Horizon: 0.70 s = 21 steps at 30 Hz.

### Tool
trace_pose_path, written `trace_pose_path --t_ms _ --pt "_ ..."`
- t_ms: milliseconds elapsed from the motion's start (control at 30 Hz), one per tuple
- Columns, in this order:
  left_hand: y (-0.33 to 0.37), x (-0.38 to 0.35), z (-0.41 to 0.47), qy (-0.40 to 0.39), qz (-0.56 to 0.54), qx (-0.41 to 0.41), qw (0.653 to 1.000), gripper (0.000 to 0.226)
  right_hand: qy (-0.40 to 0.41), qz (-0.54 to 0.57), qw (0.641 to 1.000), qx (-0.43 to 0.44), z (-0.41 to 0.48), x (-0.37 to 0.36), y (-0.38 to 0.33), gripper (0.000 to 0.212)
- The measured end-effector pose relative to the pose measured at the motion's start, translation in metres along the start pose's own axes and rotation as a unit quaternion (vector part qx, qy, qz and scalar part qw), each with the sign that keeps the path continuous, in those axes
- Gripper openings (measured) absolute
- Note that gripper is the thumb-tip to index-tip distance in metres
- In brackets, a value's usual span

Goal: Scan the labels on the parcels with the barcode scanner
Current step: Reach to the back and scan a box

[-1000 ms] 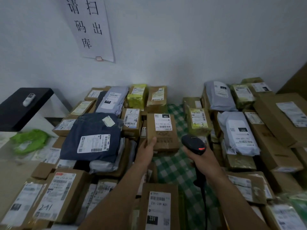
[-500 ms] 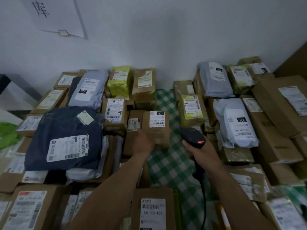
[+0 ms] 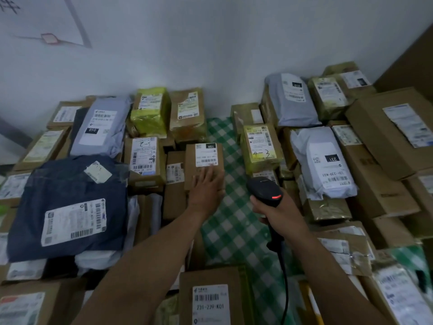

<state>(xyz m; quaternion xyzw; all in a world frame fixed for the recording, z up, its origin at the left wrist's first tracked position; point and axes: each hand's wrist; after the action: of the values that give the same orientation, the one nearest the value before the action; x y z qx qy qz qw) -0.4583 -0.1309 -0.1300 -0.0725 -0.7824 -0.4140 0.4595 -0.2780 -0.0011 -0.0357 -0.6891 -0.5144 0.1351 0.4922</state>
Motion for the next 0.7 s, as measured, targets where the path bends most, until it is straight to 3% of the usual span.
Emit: trace_pose_path --t_ms 133,267,333,433,500,600,700 --pt "0.004 0.0 0.01 0.01 0.004 0.047 0.999 0.063 0.004 0.031 1.0 0.0 -0.009 0.007 0.0 0.036" --pt "0.024 0.002 0.024 0.01 -0.019 0.096 0.995 0.057 0.02 0.046 0.999 -0.002 -0.018 0.015 -0.001 0.047" --pt "0.038 0.006 0.028 0.034 -0.06 0.061 0.996 0.046 0.03 0.061 0.998 -0.004 -0.021 0.022 0.0 0.051" --pt "0.069 0.012 0.027 0.049 -0.162 -0.014 0.986 0.05 0.047 0.091 0.995 -0.009 -0.025 0.034 0.003 0.046" --pt "0.095 0.016 0.032 0.057 -0.261 0.025 0.963 0.053 0.057 0.103 0.993 -0.007 -0.025 0.043 0.003 0.038" --pt "0.124 0.019 0.052 0.039 -0.402 0.143 0.903 0.065 0.061 0.104 0.993 -0.007 -0.025 0.051 0.006 0.037" --pt "0.125 0.008 0.07 0.031 -0.499 0.191 0.845 0.068 0.065 0.105 0.992 -0.013 -0.023 0.054 0.01 0.036"
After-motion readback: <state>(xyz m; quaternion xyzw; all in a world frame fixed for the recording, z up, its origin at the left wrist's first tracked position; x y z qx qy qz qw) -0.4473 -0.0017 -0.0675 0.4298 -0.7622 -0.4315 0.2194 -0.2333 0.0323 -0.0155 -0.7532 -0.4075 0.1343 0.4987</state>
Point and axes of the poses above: each hand's wrist, its own z-axis towards the middle knuckle, its own x-axis out of the back of the hand, y = z × x, and after that the axes turned 14 degrees about -z, right-handed
